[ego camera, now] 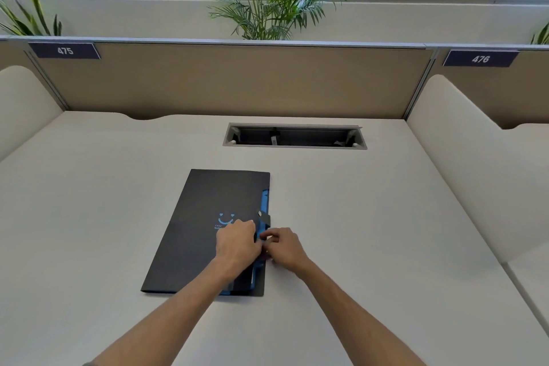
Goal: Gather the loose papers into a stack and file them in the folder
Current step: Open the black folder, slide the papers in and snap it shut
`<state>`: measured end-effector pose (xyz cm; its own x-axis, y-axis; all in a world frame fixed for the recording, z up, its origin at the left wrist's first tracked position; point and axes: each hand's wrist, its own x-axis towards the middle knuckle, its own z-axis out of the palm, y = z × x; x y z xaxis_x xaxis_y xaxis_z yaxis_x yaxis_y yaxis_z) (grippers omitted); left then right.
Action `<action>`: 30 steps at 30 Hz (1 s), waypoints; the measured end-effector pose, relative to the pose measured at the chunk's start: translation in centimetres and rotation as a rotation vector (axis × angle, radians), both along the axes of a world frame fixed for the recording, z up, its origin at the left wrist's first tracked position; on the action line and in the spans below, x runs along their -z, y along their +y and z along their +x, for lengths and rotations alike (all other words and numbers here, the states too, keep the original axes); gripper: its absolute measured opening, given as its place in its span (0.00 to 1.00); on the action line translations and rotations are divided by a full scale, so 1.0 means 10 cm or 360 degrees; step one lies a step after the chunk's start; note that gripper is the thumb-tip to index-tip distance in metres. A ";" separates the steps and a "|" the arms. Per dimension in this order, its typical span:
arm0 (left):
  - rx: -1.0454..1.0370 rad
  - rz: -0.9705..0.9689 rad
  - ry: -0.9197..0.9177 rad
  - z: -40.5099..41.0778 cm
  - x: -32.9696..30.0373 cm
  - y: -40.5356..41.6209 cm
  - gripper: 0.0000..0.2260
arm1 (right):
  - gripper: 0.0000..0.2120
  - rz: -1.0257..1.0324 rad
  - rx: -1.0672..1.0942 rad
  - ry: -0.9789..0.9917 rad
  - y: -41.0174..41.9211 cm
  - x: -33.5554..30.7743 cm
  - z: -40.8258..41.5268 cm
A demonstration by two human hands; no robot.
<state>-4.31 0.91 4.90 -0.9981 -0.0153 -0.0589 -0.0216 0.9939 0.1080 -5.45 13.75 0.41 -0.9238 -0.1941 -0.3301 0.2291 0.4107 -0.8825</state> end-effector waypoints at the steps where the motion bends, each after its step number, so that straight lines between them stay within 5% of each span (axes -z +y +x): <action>1: 0.0012 -0.0018 0.0014 0.01 0.01 0.00 0.11 | 0.11 0.0111 0.0083 0.0086 0.00 0.03 -0.03; 6: 0.0010 0.0024 0.0059 0.05 0.04 -0.04 0.14 | 0.11 0.0528 0.0309 0.0505 -0.03 -0.02 -0.14; 13: 0.0156 0.0115 0.0037 0.04 0.29 -0.25 0.18 | 0.16 0.0630 -0.0023 0.0892 -0.13 -0.09 -0.26; 30: -0.0020 0.0336 -0.0183 0.05 0.32 -0.37 0.31 | 0.14 0.1017 -0.0379 0.1077 -0.29 0.12 -0.28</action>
<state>-3.77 -2.80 1.74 -0.9845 -0.0027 -0.1751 -0.0577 0.9492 0.3094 -8.21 10.85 -0.74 -0.9169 -0.3697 0.1503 -0.3986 0.8298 -0.3906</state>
